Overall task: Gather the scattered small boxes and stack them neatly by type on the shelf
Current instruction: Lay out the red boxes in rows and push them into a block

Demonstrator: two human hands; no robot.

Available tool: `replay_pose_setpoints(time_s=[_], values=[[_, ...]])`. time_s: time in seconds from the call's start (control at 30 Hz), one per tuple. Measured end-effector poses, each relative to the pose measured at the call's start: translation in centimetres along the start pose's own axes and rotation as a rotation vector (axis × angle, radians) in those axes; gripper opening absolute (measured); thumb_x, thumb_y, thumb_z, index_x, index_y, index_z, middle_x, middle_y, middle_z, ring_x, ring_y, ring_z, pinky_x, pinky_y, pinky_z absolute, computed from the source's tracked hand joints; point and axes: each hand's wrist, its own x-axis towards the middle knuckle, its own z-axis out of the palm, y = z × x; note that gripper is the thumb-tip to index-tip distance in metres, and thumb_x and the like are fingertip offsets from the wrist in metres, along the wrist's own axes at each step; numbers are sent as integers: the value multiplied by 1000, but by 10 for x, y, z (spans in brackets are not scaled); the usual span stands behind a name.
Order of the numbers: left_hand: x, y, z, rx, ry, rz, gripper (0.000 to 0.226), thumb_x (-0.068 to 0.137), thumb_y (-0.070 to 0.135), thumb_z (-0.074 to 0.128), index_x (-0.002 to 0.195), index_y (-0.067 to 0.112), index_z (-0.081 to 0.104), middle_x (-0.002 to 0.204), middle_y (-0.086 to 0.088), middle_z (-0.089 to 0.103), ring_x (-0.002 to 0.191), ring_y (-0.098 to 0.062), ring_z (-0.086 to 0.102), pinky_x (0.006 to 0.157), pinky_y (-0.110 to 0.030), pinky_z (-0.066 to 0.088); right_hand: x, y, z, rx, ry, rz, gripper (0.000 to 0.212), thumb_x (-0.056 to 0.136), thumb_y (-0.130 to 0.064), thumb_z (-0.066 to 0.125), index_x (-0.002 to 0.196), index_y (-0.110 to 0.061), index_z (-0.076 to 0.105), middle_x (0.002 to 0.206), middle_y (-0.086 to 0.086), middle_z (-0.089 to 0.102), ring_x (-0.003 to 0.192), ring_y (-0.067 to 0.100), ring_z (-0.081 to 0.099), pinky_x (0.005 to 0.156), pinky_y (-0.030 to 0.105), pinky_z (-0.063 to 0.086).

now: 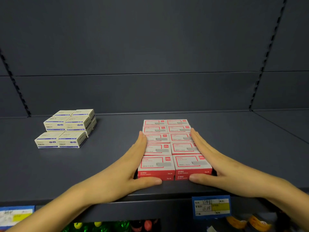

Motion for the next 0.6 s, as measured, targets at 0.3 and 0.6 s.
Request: replay_pose_setpoints(time_s=[0.3, 0.6], values=[[7, -4, -2, -108, 2, -136, 75, 73, 73, 47, 116, 76, -14, 122, 65, 12, 116, 37, 17, 89, 13, 16, 11, 0, -4, 154, 0, 42, 80, 69, -76, 48, 115, -78, -18, 121, -66, 1, 118, -35, 13, 88, -12, 24], [101, -36, -26, -316, 372, -446, 63, 93, 58, 19, 142, 19, 29, 149, 1, 35, 134, -19, 38, 116, -39, 21, 107, 11, -29, 315, 397, 273, 57, 95, -55, 21, 142, -24, 29, 144, -6, 41, 118, 10, 46, 96, 26, 26]])
